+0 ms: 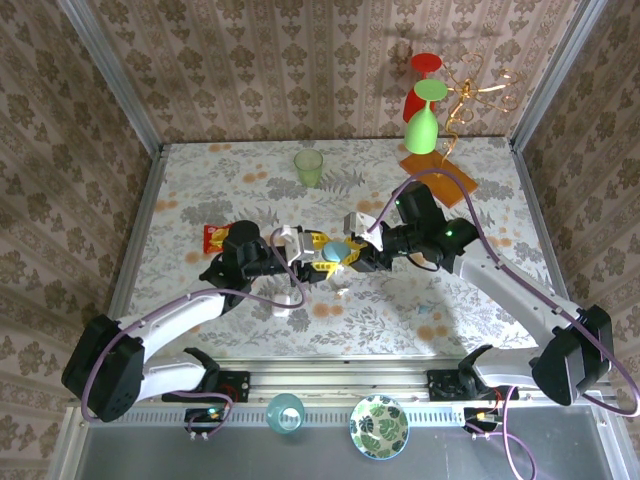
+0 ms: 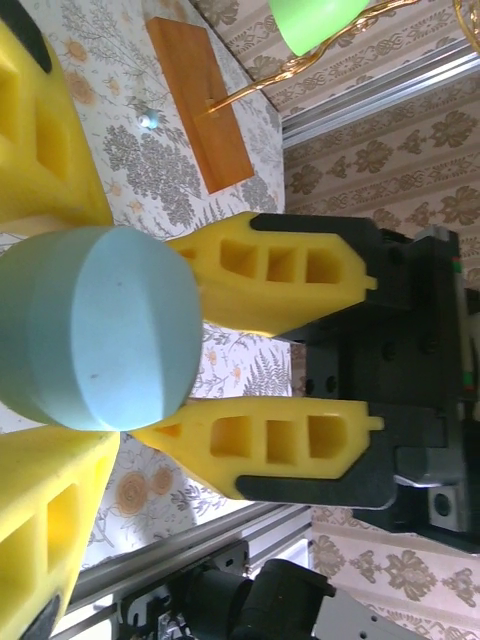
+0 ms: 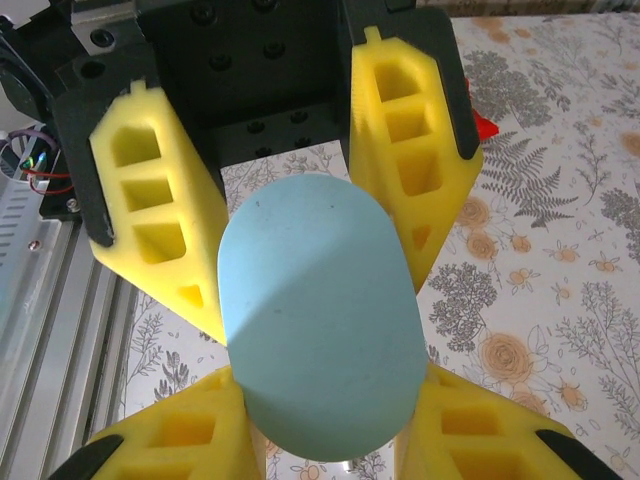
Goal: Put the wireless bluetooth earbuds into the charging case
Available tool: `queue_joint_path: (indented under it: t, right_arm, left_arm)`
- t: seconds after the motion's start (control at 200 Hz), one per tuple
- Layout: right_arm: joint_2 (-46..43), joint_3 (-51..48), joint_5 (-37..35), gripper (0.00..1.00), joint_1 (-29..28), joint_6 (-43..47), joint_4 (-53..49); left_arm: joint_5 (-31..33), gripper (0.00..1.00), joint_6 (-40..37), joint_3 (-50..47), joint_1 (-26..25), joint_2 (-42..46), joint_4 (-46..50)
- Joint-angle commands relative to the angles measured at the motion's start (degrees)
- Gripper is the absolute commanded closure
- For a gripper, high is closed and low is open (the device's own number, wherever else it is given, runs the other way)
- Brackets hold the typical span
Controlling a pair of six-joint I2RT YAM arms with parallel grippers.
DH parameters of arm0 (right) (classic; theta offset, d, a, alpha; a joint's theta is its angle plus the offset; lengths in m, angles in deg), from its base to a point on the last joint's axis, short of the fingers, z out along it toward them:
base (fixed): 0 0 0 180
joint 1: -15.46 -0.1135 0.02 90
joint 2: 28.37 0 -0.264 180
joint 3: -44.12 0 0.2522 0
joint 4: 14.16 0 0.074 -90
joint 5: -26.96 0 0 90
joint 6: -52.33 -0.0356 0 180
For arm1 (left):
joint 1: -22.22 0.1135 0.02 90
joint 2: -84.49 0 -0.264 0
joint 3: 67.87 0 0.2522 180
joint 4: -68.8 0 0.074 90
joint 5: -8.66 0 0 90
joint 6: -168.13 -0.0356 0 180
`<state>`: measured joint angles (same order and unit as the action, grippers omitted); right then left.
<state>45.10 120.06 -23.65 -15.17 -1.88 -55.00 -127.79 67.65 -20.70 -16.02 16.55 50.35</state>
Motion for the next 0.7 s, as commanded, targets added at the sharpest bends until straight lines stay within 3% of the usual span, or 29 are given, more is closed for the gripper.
queue_joint_path:
  t: [0.0, 0.165, 0.305, 0.695]
  right_arm:
    - [0.79, 2.08, 0.72, 0.79, -0.39, -0.54, -0.99]
    - [0.64, 1.77, 1.08, 0.79, -0.39, -1.31, 0.16]
    - [-0.01, 1.01, 1.94, 0.79, -0.39, -2.05, 2.13]
    - [-0.87, 0.02, 2.83, 0.79, -0.13, -3.7, 4.57]
  left_arm:
    - [-0.65, 0.54, 1.37, -0.19, -0.27, -0.95, -2.77]
    - [-1.29, 0.56, 1.69, -0.2, -0.26, -1.47, -3.22]
    - [-1.16, 0.48, 1.64, -0.52, -0.23, -1.51, -3.47]
    - [-1.05, 0.5, 1.94, -1.16, -0.12, -1.32, -4.44]
